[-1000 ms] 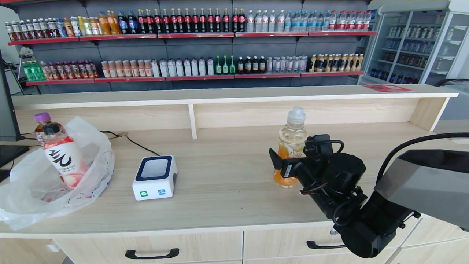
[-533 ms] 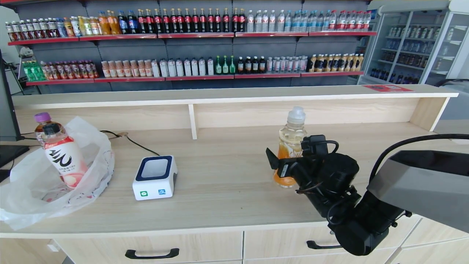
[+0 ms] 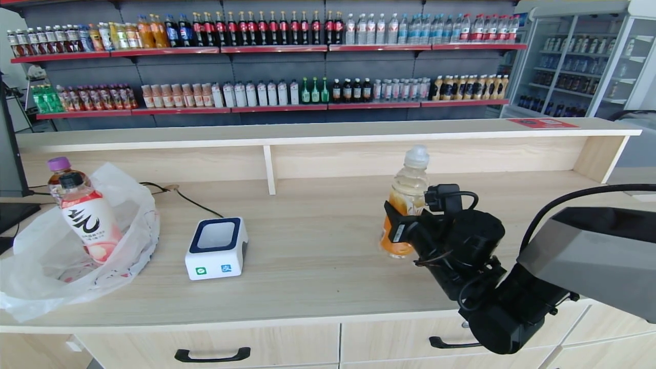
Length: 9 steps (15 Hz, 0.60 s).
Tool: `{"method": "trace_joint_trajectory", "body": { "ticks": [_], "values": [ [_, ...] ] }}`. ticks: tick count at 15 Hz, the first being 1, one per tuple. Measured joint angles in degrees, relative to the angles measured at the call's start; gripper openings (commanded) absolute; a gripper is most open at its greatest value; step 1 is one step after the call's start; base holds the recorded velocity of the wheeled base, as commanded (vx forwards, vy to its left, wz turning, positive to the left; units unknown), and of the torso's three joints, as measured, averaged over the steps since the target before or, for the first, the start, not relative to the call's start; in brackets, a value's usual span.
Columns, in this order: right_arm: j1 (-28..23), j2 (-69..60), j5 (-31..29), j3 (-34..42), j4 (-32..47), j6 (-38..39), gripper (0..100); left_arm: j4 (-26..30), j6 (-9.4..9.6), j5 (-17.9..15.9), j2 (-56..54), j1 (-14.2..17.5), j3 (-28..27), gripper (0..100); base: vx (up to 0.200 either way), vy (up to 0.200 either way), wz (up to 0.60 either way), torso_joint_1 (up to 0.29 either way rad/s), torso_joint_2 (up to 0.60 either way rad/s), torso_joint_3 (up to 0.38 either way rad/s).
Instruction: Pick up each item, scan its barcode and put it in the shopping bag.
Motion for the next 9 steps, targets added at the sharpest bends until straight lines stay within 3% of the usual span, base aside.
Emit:
{"method": "trace_joint_trajectory", "body": {
  "ticks": [9],
  "values": [
    [0.1, -5.5, -0.9, 2.4, -0.3, 0.8, 0, 0.1, 0.16, 0.0, 0.0, 0.0, 0.0, 100, 0.0, 0.0, 0.0, 0.0, 0.0, 0.0]
  ]
}}
